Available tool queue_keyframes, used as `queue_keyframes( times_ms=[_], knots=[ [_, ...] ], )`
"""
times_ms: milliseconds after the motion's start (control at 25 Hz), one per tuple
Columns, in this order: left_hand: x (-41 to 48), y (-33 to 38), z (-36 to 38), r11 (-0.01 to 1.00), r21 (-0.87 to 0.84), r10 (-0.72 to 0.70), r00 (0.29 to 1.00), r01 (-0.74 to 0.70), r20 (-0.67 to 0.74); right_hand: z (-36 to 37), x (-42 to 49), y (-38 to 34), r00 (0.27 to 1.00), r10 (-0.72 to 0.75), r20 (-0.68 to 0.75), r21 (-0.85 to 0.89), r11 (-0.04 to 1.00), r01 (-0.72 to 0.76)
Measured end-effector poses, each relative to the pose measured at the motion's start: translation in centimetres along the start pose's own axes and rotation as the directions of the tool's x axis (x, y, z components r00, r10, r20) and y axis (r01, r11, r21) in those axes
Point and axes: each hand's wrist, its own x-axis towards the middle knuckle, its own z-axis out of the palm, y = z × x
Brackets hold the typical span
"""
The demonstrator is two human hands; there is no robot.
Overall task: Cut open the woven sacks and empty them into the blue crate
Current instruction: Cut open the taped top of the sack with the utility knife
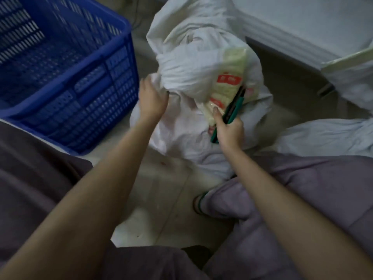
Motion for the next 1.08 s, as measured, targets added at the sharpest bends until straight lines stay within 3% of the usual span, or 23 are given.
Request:
queue_keyframes(
  times_ms=[80,120,200,320,480,600,720,840,960,1080],
  knots=[
    [-3.7,-2.2,0.2,0.931,-0.042,-0.365,0.924,0.363,-0.113,0.1,1.0,-0.7,0.998,-0.056,0.029,-0.067,0.996,0.058],
    [-6.2,-3.3,0.6,0.854,-0.082,-0.519,0.853,0.514,-0.053,0.4,1.6,-0.7,0.996,-0.075,0.044,-0.106,0.991,0.079],
    [-11.5,-3.5,2.5,0.797,-0.035,-0.591,0.791,0.602,0.158,0.6,3.0,-0.3,0.993,-0.094,0.068,-0.182,0.978,0.105],
    [-14.5,-1.9,6.6,0.932,0.006,-0.353,0.902,0.363,0.248,-0.2,4.7,-0.7,0.976,-0.189,0.108,-0.218,0.953,0.209],
    [-14.1,1.3,10.1,0.92,-0.044,-0.369,0.9,0.389,0.234,-1.8,5.9,-2.3,0.925,-0.341,0.17,-0.346,0.858,0.38],
    [-10.7,1.7,11.0,0.901,-0.106,-0.392,0.895,0.42,0.213,-2.0,6.8,-3.7,0.924,-0.271,0.269,-0.336,0.873,0.354],
    [-7.4,0.4,9.8,0.93,0.092,-0.367,0.893,0.355,0.259,-1.4,7.5,-3.9,0.916,-0.248,0.314,-0.338,0.873,0.352],
    [-5.6,-2.9,6.4,0.954,0.287,-0.18,0.937,0.091,0.299,-0.4,7.7,-4.0,0.917,-0.223,0.331,-0.364,0.867,0.342],
    [-4.3,-6.5,0.3,0.923,0.385,-0.099,0.982,0.029,0.163,0.7,7.4,-5.8,0.895,-0.244,0.374,-0.367,0.847,0.385],
    [-2.8,-9.0,-5.8,0.868,0.452,-0.177,0.979,0.205,-0.105,1.5,6.7,-7.5,0.876,-0.286,0.388,-0.362,0.827,0.43]
  ],
)
